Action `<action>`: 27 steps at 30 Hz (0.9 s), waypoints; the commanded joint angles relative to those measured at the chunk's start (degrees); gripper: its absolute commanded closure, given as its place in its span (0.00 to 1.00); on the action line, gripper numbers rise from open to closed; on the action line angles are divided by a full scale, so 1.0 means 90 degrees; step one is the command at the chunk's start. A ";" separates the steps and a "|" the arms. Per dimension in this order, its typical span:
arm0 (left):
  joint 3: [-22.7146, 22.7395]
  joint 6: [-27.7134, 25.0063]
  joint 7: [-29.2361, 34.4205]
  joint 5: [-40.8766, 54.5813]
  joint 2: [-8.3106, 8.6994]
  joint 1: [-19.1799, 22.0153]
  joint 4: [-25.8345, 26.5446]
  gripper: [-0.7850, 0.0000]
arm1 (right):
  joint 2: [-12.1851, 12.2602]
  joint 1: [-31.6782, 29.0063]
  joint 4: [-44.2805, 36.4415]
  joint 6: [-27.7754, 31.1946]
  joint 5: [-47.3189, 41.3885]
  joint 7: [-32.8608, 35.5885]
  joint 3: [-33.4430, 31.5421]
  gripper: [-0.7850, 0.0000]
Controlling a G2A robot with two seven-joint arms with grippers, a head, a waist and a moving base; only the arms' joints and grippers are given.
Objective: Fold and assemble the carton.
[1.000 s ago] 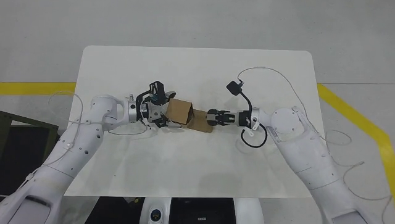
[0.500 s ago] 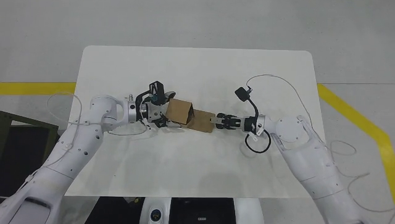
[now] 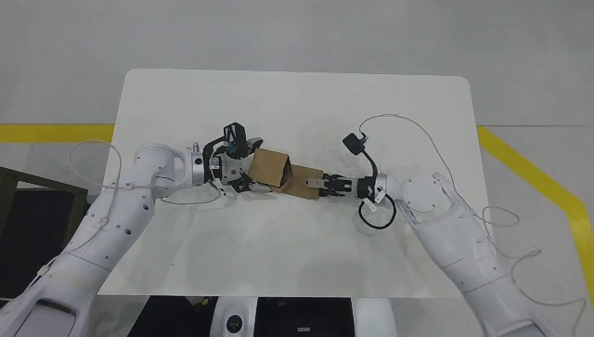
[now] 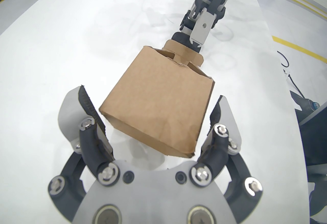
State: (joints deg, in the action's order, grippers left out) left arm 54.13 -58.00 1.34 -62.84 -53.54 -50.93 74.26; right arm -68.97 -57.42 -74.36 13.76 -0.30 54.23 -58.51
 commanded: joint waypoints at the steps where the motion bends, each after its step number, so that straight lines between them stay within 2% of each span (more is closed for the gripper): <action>1: 0.0004 0.0000 0.0005 0.0008 -0.0004 -0.0007 0.0008 0.00 | -0.0033 0.0073 0.0063 0.0044 -0.0084 0.0002 0.0100 0.54; 20: 0.0046 0.0000 0.0108 0.0014 -0.0024 -0.0052 0.0027 0.00 | -0.0336 0.0775 0.0323 0.0570 -0.0659 -0.0037 0.0816 0.54; 24: 0.0053 0.0000 0.0130 0.0009 -0.0024 -0.0056 0.0020 0.00 | -0.0389 0.0865 0.0483 0.0686 -0.0741 -0.0072 0.0912 0.56; 27: 0.0053 0.0000 0.0141 0.0016 -0.0021 -0.0067 0.0015 0.00 | -0.0412 0.0881 0.0600 0.0759 -0.0779 -0.0088 0.0951 0.62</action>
State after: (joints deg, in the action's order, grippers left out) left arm 54.62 -58.00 2.57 -62.71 -53.74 -51.50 74.38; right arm -72.64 -49.50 -69.21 20.45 -7.20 53.46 -50.01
